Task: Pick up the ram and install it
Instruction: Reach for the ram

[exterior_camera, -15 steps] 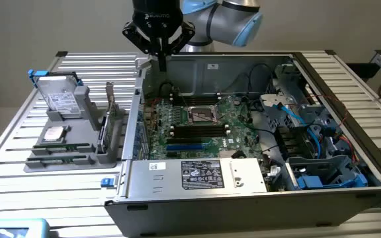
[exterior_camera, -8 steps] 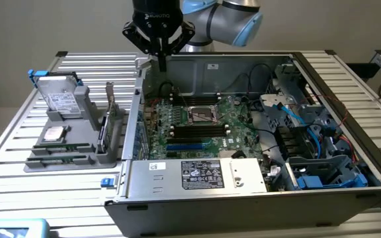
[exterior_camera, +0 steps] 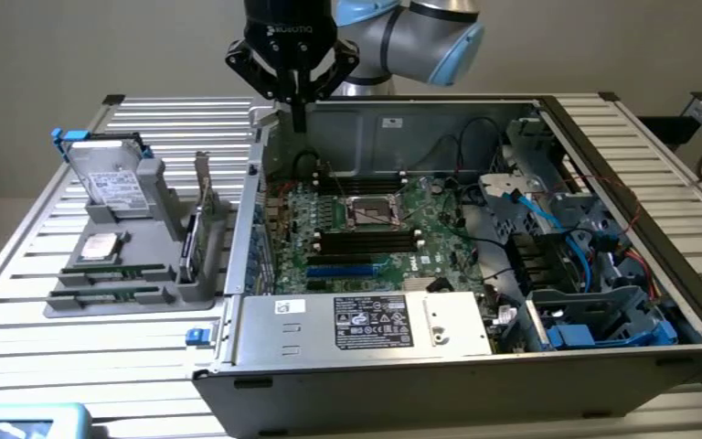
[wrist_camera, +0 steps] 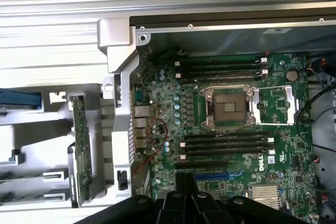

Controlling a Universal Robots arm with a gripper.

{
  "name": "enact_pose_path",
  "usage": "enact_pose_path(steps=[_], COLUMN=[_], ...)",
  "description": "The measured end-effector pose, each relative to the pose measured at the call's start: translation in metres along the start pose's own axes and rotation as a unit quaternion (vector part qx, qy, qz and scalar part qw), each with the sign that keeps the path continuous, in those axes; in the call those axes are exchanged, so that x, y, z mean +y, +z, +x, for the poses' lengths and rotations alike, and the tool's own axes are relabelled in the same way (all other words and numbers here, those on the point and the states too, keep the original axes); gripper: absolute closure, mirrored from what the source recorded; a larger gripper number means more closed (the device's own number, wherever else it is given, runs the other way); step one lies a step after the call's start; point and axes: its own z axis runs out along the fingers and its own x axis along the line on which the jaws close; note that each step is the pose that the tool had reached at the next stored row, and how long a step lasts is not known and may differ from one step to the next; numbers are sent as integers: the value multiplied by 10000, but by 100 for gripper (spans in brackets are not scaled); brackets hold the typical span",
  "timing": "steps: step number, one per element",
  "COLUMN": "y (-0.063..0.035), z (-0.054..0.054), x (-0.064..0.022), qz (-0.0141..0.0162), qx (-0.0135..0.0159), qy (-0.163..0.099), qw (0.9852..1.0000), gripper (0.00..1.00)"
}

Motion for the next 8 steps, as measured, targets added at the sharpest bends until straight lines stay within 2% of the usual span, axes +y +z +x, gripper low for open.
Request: enact_pose_path(steps=[8], y=[-1], z=[108], x=[-82], qz=[-4], qx=[0], qy=[0], qw=[10000], gripper=[89])
